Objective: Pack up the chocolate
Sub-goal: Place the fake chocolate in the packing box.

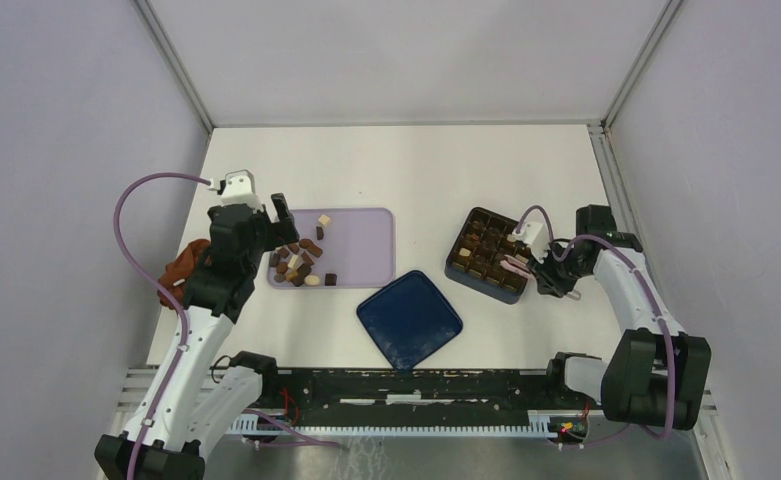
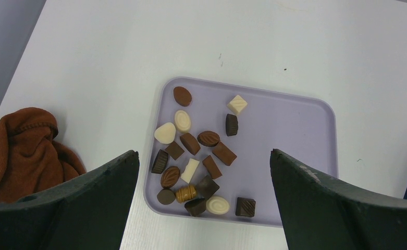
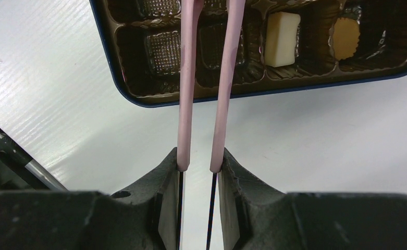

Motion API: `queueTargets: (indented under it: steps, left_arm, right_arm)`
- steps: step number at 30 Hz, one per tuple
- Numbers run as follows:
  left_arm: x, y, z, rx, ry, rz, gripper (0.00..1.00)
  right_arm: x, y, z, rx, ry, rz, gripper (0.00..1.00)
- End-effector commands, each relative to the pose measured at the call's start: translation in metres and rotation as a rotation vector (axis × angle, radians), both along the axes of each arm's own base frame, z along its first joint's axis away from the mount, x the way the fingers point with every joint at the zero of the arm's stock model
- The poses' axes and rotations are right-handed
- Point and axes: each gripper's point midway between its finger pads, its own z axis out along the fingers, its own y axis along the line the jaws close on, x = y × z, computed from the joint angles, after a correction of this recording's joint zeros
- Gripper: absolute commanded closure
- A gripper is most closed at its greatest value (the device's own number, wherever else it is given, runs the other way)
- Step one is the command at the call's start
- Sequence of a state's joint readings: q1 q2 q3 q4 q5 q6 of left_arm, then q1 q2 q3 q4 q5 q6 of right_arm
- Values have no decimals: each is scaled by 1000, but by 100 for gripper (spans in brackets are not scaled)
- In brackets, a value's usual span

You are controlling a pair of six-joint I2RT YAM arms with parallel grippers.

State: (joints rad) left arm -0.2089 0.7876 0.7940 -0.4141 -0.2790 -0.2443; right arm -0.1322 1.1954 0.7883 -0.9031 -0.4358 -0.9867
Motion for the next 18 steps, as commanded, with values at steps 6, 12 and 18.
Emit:
queueTargets:
  steps: [6,12,18]
  left_arm:
    - [3,1,6,22,-26,-16,0]
    - [3,1,6,22,-25,-16,0]
    - [3,1,6,23,-28,-16,0]
  right_arm:
    - [1,0,-7,2,6,21,64]
    - [4,1,-3,6,-5,20,56]
    - [9,3,5,20,-28,18,62]
